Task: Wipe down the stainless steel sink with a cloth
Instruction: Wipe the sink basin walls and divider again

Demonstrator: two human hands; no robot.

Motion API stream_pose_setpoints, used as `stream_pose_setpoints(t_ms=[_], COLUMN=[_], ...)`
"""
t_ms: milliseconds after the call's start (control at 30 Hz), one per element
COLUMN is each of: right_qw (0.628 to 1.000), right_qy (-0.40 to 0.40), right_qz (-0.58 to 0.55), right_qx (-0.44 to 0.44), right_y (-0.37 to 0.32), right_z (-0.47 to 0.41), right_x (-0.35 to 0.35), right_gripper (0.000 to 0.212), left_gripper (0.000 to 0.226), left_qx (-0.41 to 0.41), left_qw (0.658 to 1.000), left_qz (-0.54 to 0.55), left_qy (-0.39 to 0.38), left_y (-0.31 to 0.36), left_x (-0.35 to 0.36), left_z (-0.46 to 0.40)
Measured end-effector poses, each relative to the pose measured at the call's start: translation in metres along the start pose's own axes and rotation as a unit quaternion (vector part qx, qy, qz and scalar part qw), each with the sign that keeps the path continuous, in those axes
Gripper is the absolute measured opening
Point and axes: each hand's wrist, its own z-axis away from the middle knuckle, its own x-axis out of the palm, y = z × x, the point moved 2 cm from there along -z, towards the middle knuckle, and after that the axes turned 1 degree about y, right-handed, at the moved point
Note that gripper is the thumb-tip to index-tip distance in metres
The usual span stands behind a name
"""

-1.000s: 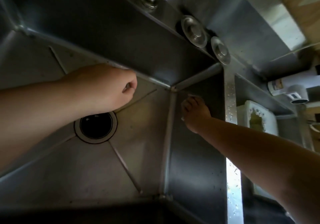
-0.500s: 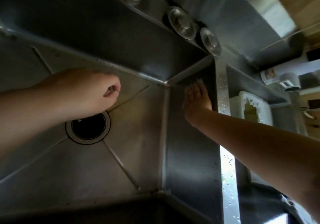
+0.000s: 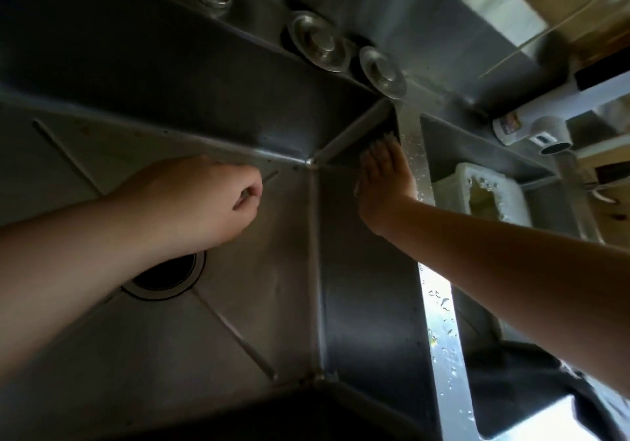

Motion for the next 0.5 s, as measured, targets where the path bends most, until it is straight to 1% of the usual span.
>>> stream_pose_setpoints(t_ms=[67, 133, 200, 267, 300, 333, 400, 433, 500], right_qw=[1.0, 0.999, 0.998, 0.994, 0.991, 0.987, 0.959, 0.942, 0.912], right_qy=[-0.002, 0.004, 0.007, -0.019, -0.036, -0.049, -0.04, -0.01, 0.077], right_qz=[-0.025, -0.04, -0.024, -0.023, -0.051, -0.112, -0.276, -0.332, -0.402], right_qx=[0.008, -0.013, -0.057, -0.109, -0.119, -0.109, -0.053, -0.034, -0.008], right_y=[0.002, -0.001, -0.01, -0.024, -0.028, -0.029, -0.019, -0.013, 0.004], right_z=[-0.013, -0.019, -0.01, 0.005, 0.013, 0.021, 0.034, 0.04, 0.052], right_x=[-0.008, -0.009, -0.003, 0.006, 0.007, 0.006, -0.003, -0.008, -0.015], right_gripper=[0.062, 0.063, 0.062, 0.059, 0.057, 0.056, 0.053, 0.051, 0.046], left_gripper=[0.015, 0.016, 0.016, 0.014, 0.014, 0.014, 0.013, 0.013, 0.014], left_qx=[0.008, 0.01, 0.013, 0.016, 0.018, 0.021, 0.026, 0.029, 0.035], left_qw=[1.0, 1.0, 1.0, 1.0, 1.0, 1.0, 1.0, 0.999, 0.999], left_qz=[0.01, 0.012, 0.008, 0.0, -0.005, -0.008, -0.005, -0.005, -0.007], left_qy=[0.009, 0.017, 0.013, 0.006, 0.003, 0.0, 0.006, 0.017, 0.031], left_y=[0.005, 0.008, 0.011, 0.013, 0.015, 0.017, 0.022, 0.025, 0.032], left_x=[0.005, 0.01, 0.014, 0.016, 0.016, 0.016, 0.015, 0.014, 0.013], left_z=[-0.002, -0.002, -0.002, -0.003, -0.004, -0.005, -0.01, -0.012, -0.015])
